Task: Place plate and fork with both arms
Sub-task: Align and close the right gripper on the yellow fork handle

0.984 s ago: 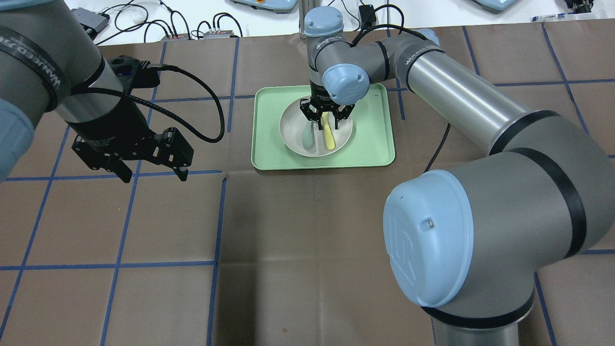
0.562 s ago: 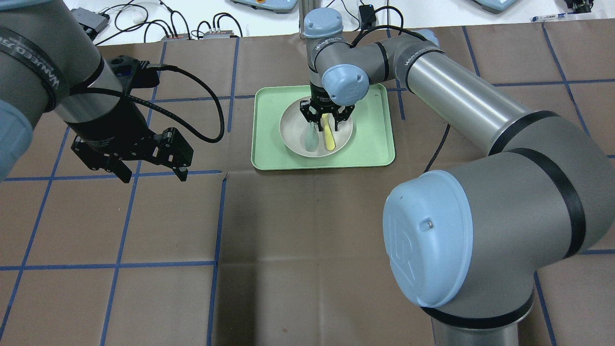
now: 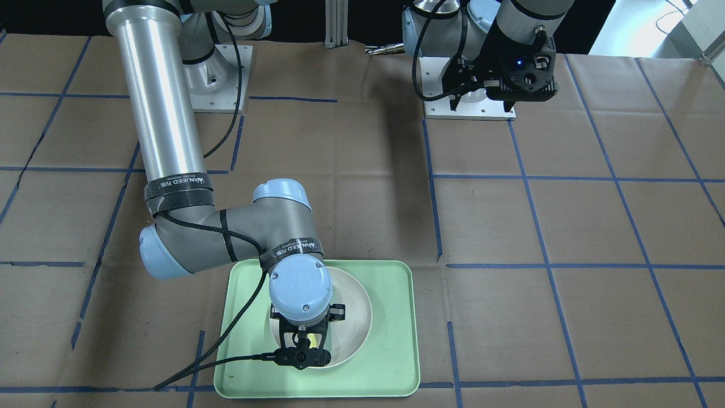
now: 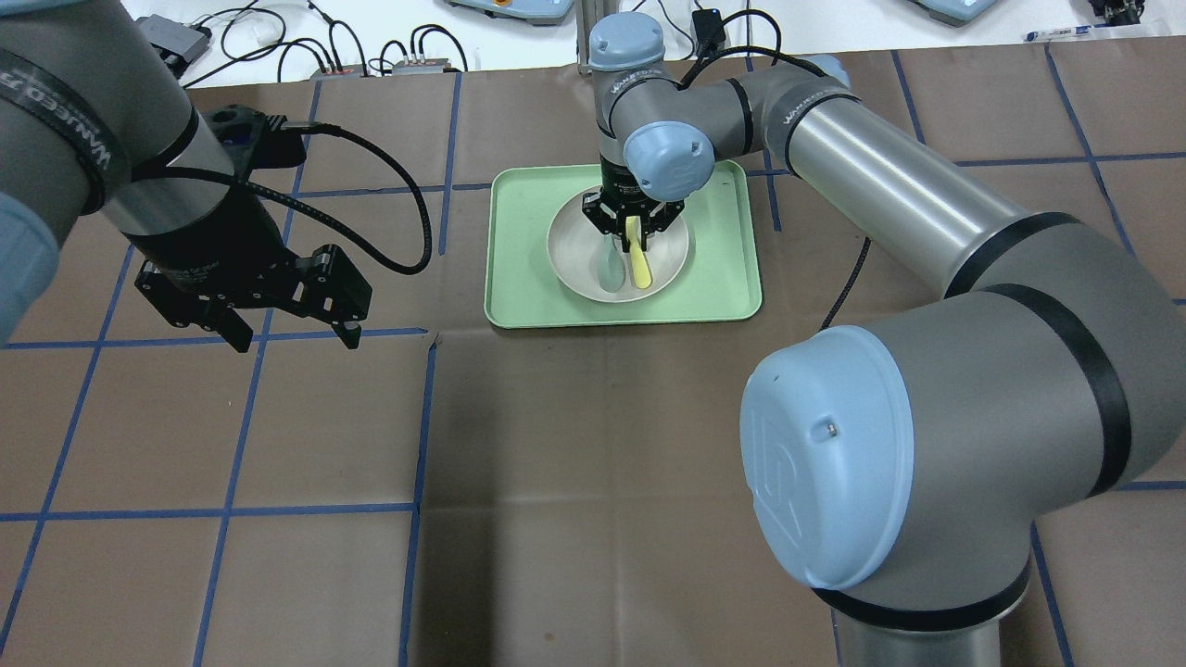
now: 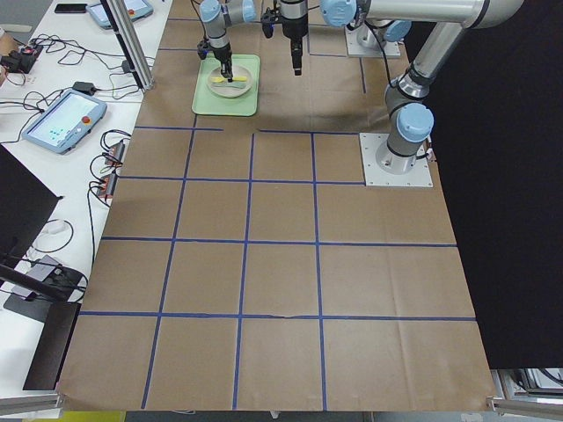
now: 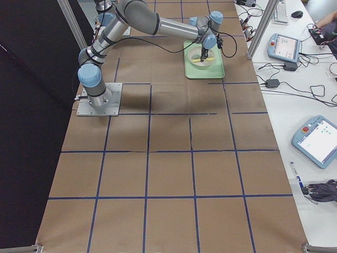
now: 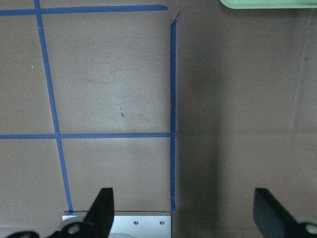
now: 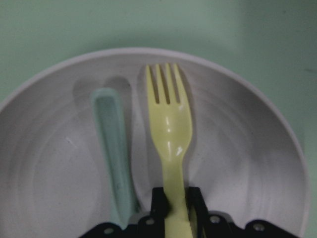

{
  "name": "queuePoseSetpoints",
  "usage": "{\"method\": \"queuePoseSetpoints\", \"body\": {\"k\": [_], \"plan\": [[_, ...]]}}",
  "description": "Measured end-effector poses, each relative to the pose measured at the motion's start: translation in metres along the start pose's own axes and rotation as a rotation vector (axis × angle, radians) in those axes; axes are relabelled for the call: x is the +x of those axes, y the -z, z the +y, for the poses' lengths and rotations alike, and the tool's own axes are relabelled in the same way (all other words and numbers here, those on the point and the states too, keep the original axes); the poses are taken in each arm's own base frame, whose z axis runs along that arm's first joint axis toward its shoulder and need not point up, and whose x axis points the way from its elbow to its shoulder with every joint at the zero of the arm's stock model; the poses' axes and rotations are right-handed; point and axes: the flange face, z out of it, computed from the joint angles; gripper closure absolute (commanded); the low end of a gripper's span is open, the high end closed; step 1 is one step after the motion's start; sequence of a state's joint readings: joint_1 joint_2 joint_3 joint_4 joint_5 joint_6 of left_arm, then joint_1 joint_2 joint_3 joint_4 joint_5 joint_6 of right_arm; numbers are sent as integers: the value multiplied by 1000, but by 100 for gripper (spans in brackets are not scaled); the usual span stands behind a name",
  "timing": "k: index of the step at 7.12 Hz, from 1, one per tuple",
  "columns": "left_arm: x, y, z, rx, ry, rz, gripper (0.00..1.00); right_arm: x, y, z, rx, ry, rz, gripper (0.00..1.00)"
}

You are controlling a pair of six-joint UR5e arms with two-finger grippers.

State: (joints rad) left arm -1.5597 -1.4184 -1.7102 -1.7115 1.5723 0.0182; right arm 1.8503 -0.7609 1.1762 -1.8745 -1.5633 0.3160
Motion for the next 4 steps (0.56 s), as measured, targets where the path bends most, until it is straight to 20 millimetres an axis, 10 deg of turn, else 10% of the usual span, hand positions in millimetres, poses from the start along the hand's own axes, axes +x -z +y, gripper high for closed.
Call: {"method": "queuePoseSetpoints", "body": {"k": [4], "plan": [[0, -1, 0, -2, 2, 0, 0, -1, 1, -1, 4, -4, -2, 100]]}}
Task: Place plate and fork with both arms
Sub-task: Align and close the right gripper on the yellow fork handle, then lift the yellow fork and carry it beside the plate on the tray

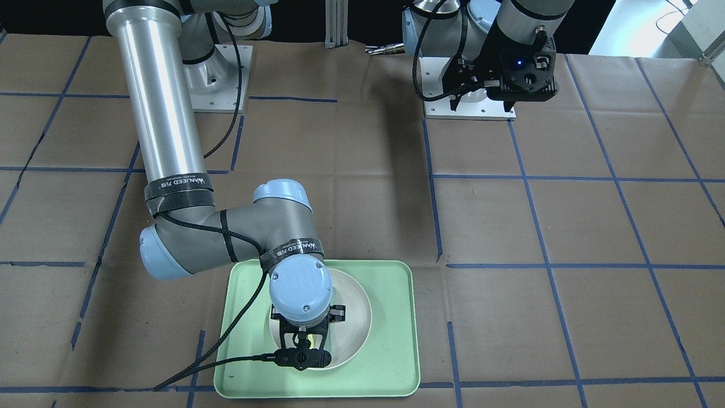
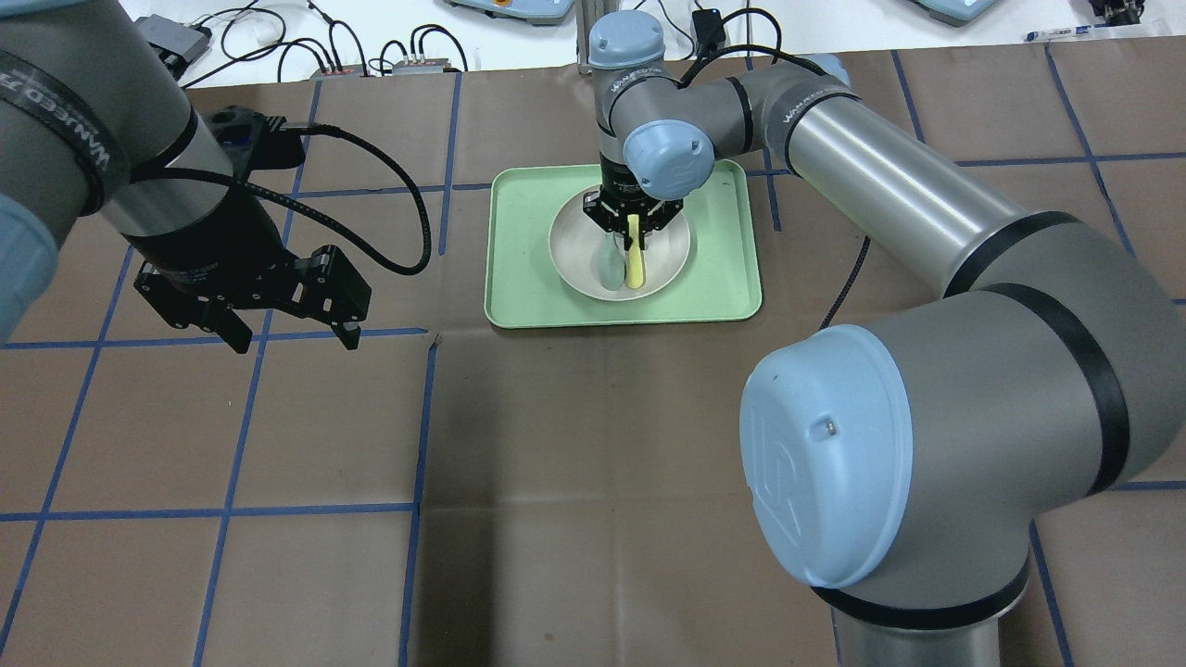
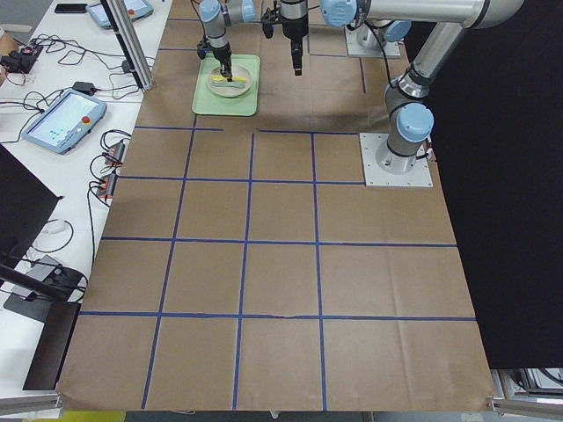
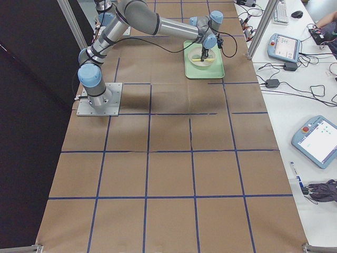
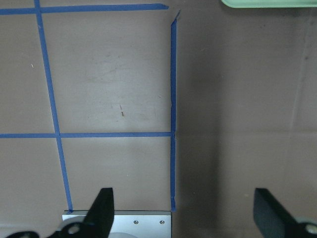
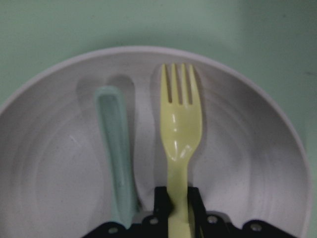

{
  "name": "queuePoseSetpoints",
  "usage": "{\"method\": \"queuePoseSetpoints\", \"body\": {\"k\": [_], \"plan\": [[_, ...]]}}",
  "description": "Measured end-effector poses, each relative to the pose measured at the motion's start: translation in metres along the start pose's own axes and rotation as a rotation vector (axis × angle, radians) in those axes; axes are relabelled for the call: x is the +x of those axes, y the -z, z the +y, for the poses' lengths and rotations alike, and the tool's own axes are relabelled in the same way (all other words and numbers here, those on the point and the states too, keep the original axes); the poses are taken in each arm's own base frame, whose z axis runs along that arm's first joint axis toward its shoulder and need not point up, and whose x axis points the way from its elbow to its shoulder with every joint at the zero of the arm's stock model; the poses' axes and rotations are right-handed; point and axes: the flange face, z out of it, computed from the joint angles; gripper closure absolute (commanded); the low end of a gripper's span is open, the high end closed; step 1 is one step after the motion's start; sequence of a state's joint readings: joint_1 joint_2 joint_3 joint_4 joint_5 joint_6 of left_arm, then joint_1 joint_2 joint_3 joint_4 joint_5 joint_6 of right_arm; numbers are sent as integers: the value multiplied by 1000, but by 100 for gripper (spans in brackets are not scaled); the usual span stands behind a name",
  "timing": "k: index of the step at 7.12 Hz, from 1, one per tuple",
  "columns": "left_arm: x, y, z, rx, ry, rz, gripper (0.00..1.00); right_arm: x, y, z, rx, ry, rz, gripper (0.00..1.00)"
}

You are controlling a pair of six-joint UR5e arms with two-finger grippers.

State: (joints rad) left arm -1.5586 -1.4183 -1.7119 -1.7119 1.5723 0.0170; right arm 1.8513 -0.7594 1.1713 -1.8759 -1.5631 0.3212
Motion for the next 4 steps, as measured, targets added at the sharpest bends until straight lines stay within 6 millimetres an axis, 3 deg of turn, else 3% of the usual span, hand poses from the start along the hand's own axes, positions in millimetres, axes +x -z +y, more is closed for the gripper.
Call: {"method": "queuePoseSetpoints", "body": {"k": [4], "plan": [[-2, 0, 0, 1, 4, 1, 0, 1, 15, 3, -1, -5, -6, 100]]}}
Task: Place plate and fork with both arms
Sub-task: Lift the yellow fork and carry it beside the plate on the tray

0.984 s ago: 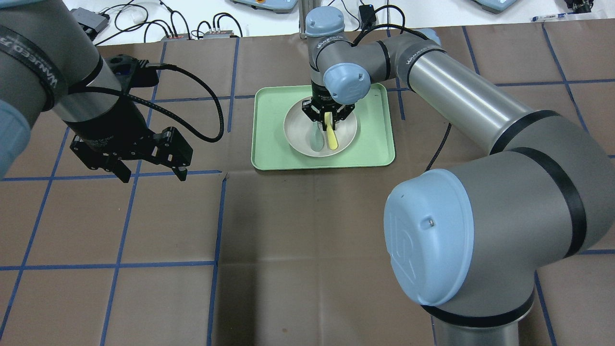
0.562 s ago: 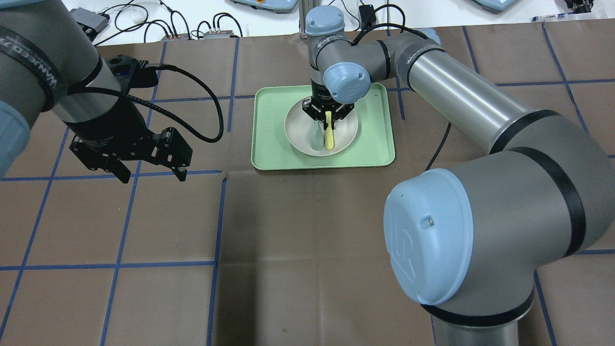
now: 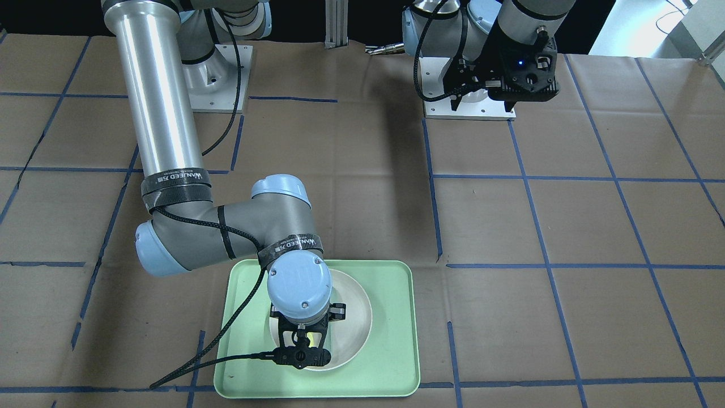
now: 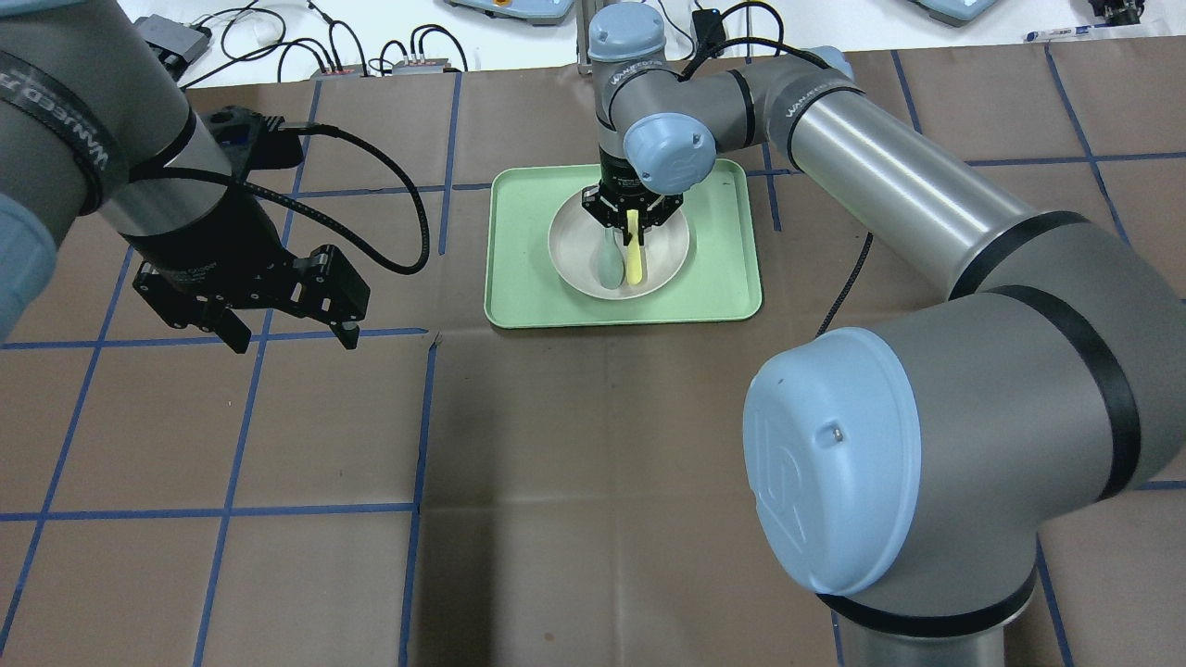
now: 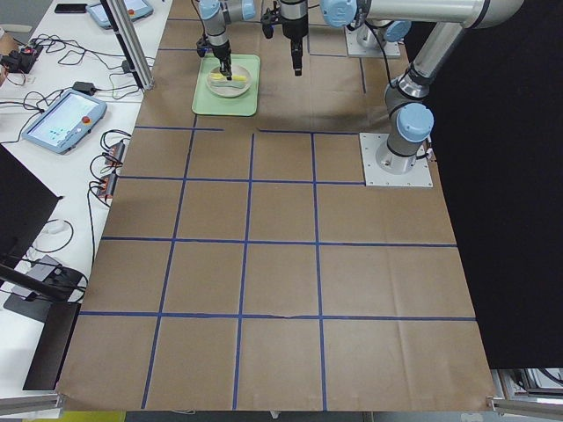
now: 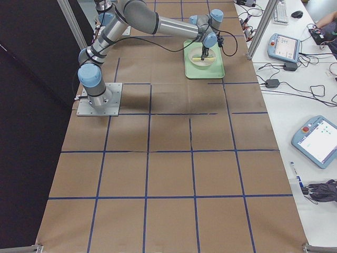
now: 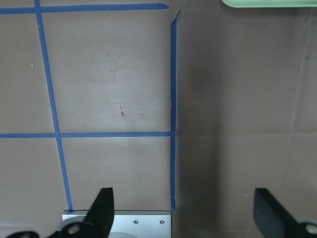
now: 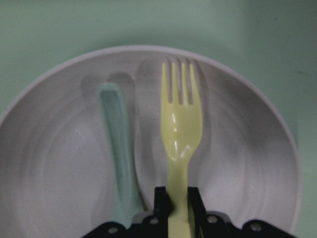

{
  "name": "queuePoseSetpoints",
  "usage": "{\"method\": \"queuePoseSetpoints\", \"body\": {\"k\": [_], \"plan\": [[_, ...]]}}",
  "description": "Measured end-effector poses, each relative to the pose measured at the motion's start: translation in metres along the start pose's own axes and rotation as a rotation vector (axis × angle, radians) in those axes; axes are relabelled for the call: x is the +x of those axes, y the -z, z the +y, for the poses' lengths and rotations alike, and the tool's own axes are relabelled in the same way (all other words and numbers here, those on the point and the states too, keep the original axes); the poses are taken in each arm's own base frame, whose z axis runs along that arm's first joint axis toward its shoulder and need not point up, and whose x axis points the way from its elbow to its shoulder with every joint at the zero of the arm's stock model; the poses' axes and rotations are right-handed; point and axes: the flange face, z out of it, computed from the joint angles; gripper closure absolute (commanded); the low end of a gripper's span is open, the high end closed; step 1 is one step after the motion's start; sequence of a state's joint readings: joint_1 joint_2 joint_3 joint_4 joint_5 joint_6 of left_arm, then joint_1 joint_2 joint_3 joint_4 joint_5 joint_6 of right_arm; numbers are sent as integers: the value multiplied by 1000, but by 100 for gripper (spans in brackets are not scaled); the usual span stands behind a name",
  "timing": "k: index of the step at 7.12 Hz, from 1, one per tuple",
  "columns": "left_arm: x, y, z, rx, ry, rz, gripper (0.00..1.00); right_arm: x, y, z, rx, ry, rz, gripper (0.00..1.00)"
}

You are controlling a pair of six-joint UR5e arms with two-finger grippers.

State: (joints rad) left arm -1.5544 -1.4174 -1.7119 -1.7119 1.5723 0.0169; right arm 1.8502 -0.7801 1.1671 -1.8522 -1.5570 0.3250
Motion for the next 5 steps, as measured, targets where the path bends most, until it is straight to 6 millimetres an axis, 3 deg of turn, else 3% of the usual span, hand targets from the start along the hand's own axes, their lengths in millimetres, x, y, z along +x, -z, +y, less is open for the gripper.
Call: {"method": "queuePoseSetpoints", "body": {"k": [3, 5], "plan": [[-1, -1, 0, -4, 4, 0, 0, 10, 43, 17, -16, -4, -1, 100], [-1, -2, 0, -9, 5, 1, 0, 28, 56, 18, -15, 1, 7, 100]]}}
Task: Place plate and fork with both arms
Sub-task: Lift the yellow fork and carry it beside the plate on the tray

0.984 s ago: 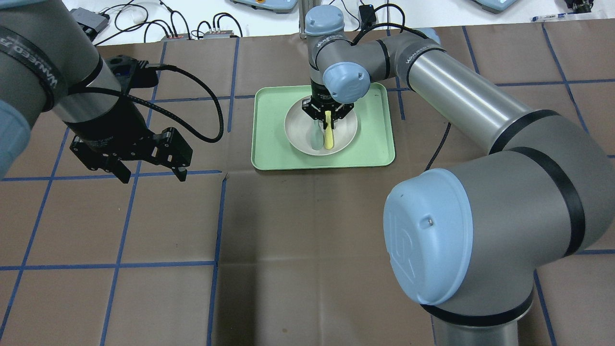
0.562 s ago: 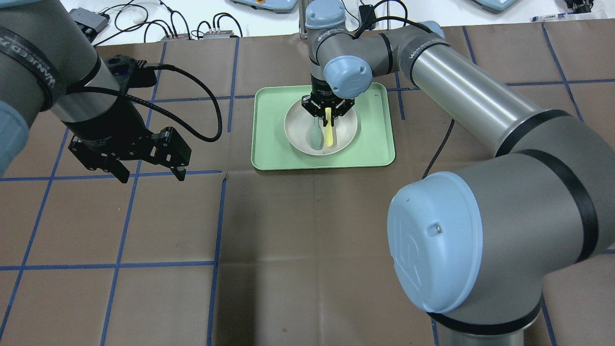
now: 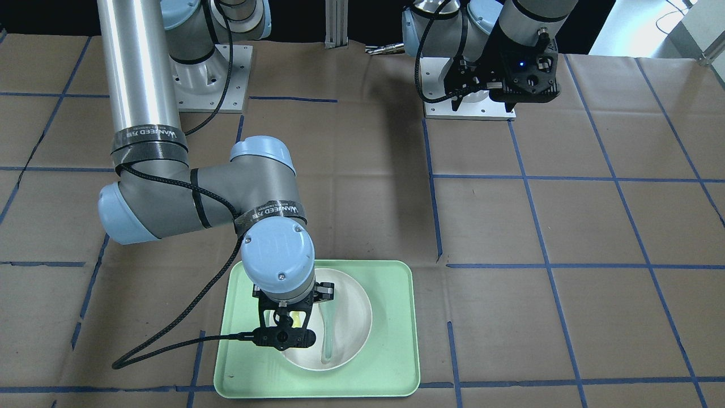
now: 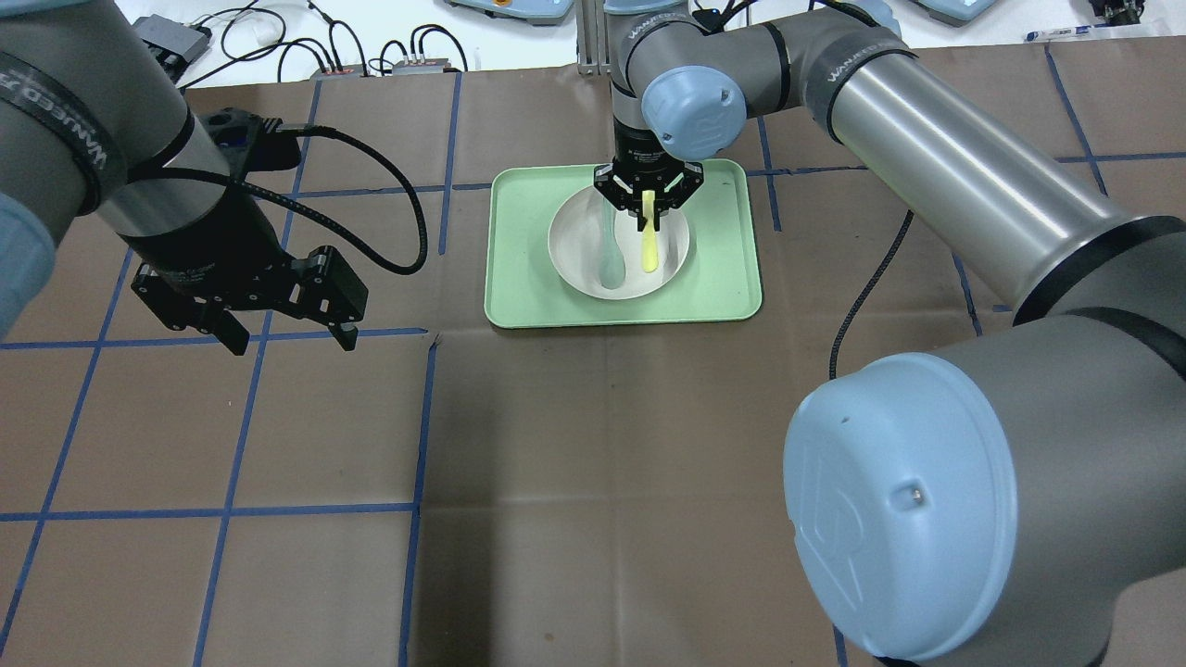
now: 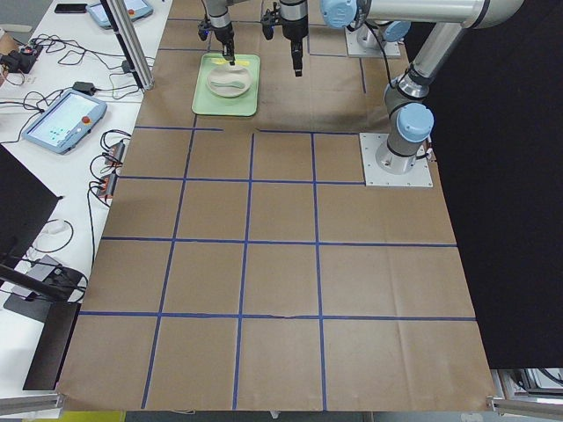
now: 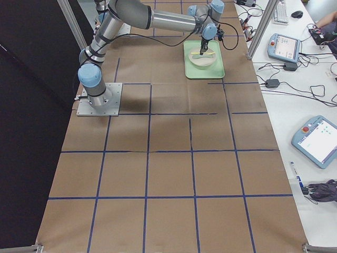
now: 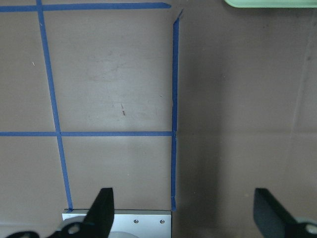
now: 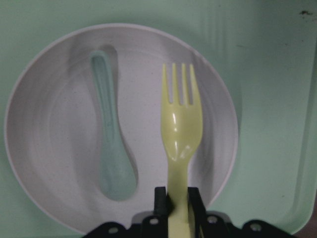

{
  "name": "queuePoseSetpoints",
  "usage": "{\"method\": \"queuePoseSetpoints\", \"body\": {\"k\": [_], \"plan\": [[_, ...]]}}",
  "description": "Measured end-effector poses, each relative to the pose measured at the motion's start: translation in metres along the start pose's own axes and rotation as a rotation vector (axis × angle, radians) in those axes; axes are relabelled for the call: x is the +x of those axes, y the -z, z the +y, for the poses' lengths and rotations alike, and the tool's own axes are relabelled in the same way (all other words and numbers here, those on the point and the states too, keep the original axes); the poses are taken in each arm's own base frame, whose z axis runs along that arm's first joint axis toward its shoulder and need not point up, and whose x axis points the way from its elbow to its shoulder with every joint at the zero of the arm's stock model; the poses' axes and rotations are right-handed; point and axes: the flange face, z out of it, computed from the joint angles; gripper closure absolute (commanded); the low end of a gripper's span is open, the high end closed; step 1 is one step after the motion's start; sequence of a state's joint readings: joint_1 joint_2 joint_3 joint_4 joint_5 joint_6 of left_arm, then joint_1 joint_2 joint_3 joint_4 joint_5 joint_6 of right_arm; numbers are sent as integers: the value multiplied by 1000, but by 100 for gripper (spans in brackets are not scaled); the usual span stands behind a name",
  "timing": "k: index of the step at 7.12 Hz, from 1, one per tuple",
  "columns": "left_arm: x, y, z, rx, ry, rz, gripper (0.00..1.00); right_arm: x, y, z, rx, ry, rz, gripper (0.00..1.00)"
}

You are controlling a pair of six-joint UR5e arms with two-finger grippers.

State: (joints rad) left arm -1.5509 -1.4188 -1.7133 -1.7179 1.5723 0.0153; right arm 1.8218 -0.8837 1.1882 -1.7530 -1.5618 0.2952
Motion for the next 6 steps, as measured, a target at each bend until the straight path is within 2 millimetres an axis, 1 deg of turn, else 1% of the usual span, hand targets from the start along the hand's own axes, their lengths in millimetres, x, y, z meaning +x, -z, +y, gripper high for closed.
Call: {"method": "queuePoseSetpoints", "body": {"k": [1, 2, 3, 4, 5, 6], "plan": [[0, 0, 0, -1, 0, 0, 0, 18, 0, -5, -6, -8, 4, 100], [0, 0, 0, -1, 3, 0, 0, 42, -6, -10, -18, -20, 6, 100], [0, 1, 0, 0, 6, 1, 0, 63, -16, -14, -33, -31, 6, 100], [0, 1, 1, 2, 9, 2, 0, 79, -29, -17, -45, -42, 3, 100], [0, 1, 1, 2, 11, 2, 0, 88, -43, -21, -41, -51, 0, 100], [0, 1, 0, 3, 11, 0, 0, 92, -58, -25, -28, -54, -3, 100]]}}
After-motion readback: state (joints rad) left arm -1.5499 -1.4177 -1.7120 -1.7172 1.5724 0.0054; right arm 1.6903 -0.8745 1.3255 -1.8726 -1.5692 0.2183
